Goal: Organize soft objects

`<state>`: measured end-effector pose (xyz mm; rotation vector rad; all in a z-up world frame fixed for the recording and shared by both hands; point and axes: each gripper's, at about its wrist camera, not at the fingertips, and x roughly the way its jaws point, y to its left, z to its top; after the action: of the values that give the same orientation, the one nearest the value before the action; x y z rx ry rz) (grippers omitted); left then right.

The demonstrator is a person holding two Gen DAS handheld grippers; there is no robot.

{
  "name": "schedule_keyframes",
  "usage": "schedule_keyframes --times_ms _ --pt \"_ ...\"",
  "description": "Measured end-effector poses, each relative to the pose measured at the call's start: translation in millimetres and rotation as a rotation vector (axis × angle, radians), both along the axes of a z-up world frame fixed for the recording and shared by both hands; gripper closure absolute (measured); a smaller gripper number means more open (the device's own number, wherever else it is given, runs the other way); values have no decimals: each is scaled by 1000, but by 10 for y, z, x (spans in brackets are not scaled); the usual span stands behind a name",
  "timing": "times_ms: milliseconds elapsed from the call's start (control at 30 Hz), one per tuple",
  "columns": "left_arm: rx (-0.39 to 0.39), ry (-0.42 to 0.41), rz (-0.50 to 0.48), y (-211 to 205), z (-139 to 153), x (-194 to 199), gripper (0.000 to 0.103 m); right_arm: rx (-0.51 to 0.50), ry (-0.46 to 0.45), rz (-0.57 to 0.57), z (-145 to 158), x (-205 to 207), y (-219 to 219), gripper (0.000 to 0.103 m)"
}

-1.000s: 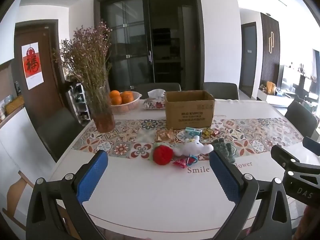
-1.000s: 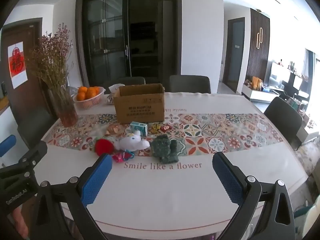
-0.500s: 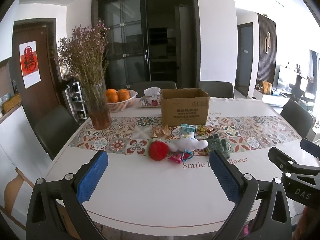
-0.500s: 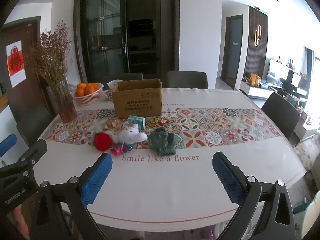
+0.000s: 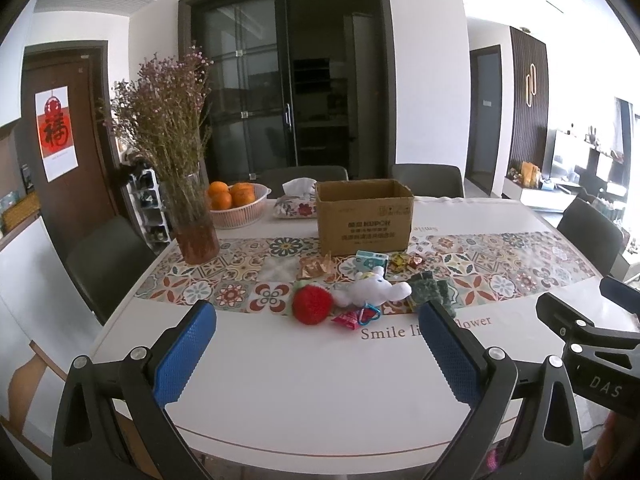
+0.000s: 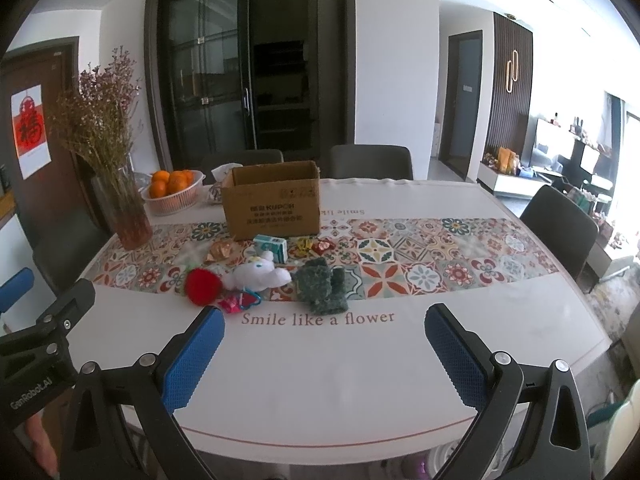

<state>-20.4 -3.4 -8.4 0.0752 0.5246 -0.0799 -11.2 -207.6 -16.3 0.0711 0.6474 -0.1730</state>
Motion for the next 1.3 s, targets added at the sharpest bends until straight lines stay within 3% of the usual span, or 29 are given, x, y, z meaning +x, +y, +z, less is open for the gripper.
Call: schedule_keyframes --times_ms 1300 --pt "6 20 -6 -71 -61 94 0 4 11 4 -33 82 -51 1"
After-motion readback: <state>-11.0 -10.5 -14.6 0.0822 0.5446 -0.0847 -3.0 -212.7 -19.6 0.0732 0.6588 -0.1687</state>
